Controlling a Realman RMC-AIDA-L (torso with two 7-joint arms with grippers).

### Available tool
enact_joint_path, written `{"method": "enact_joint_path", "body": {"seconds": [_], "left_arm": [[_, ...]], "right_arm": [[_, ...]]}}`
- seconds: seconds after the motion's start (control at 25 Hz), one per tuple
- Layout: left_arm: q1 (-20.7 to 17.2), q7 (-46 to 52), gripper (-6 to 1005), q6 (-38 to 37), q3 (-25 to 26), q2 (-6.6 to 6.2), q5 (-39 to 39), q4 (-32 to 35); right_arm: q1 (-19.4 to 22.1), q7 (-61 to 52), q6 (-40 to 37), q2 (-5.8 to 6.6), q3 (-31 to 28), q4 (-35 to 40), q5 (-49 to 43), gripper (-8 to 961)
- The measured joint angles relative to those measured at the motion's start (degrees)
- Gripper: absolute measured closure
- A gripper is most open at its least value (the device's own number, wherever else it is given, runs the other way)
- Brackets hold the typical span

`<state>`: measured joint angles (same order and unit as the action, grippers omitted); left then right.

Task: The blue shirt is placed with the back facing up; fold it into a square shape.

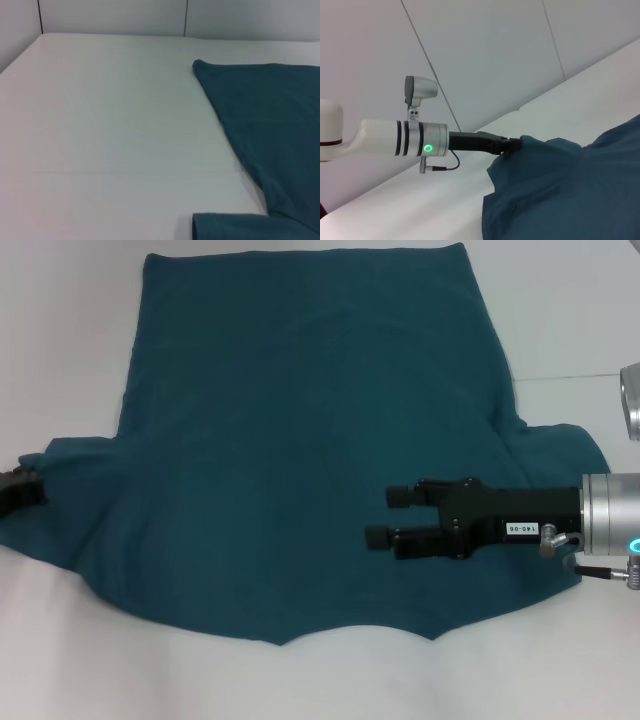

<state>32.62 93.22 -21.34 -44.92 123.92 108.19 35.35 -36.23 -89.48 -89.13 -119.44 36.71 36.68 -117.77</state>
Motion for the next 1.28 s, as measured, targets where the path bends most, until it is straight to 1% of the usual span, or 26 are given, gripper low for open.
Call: {"method": "enact_joint_path", "body": {"seconds": [0.24,0.48,0.64,0.88,1.08,1.28], "left_arm": [[0.2,-0.2,999,-0.1,-0.5,-0.06,0.0,0.6],[0.0,0.5,998,-2.1,-3.1,0.22,0.1,0.6],[-0.2,2.0,998,-7.9,-3.0,0.27,-0.2,1.1],[-1.1,5.7,998,-17.4,-2.8,0.27,-0.4,4.0],[-0.6,7.1,999,-20.6,-3.2,0.35,-0.7,4.5],[0.2,7.6,999,-21.2,-3.2,0.3,-1.2,5.6]], "right_arm": [[-0.1,0.0,0.2,0.0,0.0,-0.2,0.0,53],[-0.1,0.0,0.3,0.0,0.1,-0.3,0.0,54],[0.0,0.0,0.3,0.0,0.2,-0.3,0.0,54],[0.2,0.0,0.3,0.0,0.3,-0.3,0.0,53],[0.3,0.1,0.3,0.0,0.4,-0.4,-0.1,53],[0.5,0.1,0.3,0.0,0.4,-0.4,-0.2,53]]}}
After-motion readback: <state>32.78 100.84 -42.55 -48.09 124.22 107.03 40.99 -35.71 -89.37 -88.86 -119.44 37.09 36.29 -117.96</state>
